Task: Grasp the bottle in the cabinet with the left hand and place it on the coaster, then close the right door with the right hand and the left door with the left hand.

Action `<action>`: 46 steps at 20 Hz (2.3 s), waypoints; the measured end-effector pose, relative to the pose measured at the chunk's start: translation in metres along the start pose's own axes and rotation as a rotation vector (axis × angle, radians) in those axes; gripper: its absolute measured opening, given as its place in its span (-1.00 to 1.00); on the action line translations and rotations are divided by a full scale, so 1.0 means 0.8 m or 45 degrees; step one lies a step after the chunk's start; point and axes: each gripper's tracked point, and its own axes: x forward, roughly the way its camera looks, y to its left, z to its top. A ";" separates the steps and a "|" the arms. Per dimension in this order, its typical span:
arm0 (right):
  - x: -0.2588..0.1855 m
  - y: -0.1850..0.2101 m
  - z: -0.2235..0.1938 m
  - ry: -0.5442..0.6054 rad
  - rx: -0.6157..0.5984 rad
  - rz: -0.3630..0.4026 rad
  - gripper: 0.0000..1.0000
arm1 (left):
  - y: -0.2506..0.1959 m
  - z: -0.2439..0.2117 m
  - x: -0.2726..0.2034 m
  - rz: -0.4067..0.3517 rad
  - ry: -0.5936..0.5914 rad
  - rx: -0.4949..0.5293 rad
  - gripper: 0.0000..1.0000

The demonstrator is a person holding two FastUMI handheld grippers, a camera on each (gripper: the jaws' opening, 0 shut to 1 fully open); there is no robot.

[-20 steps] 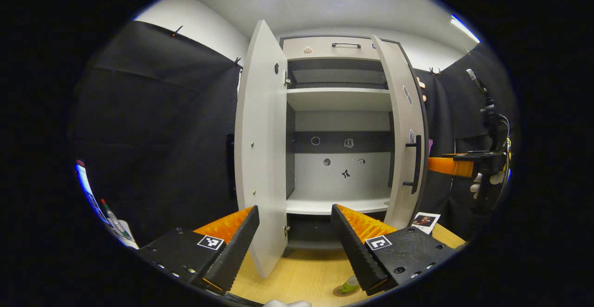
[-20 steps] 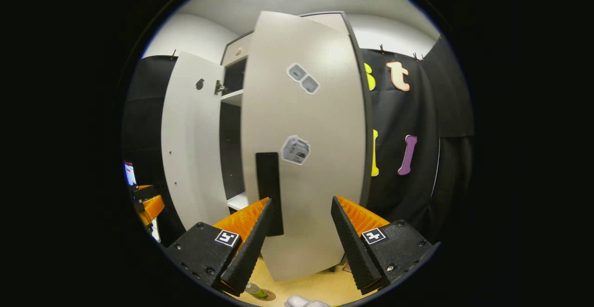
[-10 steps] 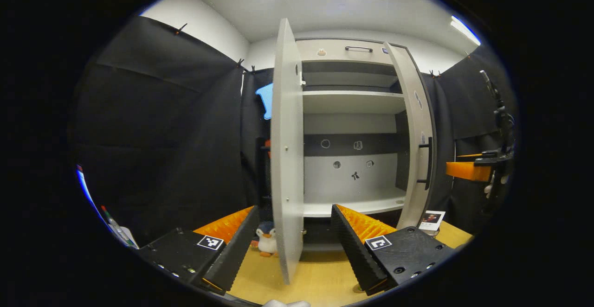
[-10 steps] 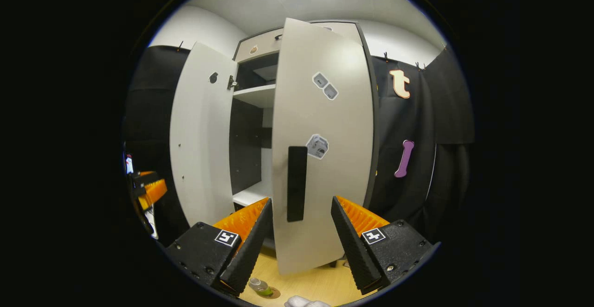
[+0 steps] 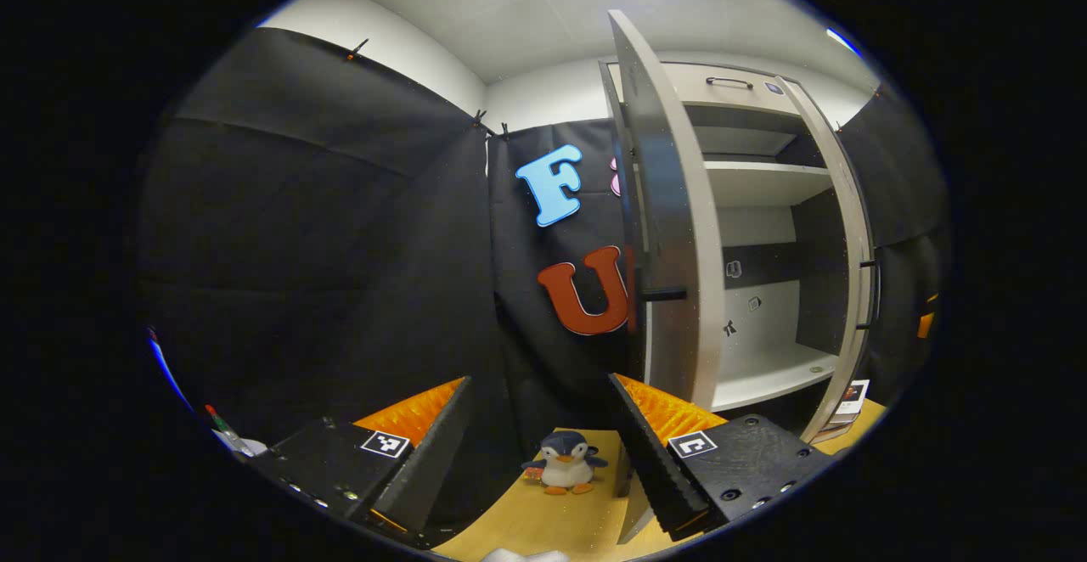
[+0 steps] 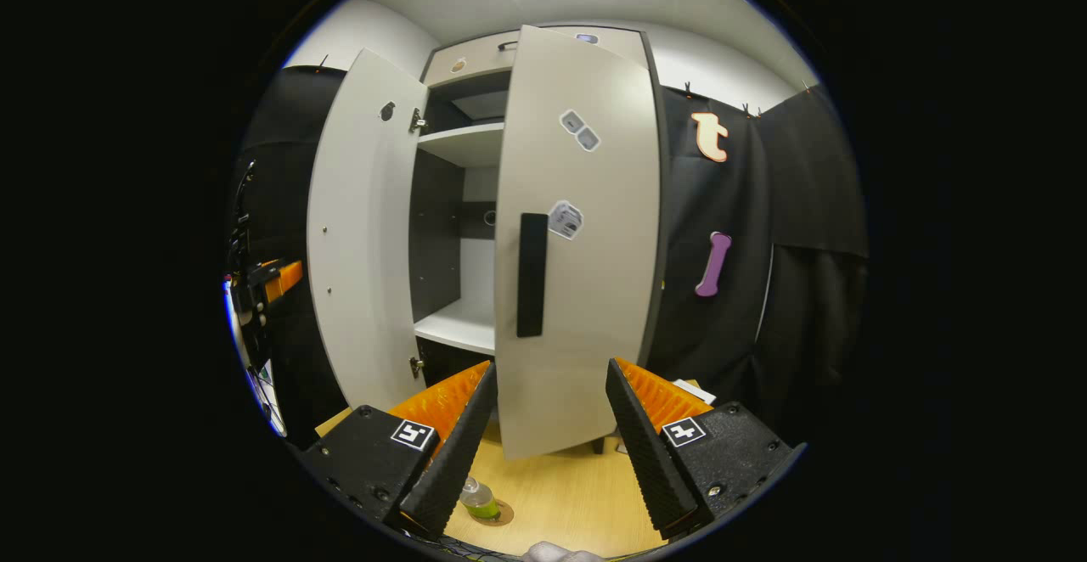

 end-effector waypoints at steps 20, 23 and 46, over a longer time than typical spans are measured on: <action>-0.053 -0.052 -0.019 -0.003 0.077 -0.188 0.66 | -0.007 0.014 0.044 0.001 -0.028 0.050 0.82; -0.055 -0.057 -0.018 -0.005 0.094 -0.197 0.67 | -0.019 0.015 0.044 -0.043 -0.021 0.042 0.82; -0.085 -0.080 -0.012 -0.040 0.109 -0.303 0.67 | -0.204 0.023 0.017 -0.426 -0.021 -0.027 0.92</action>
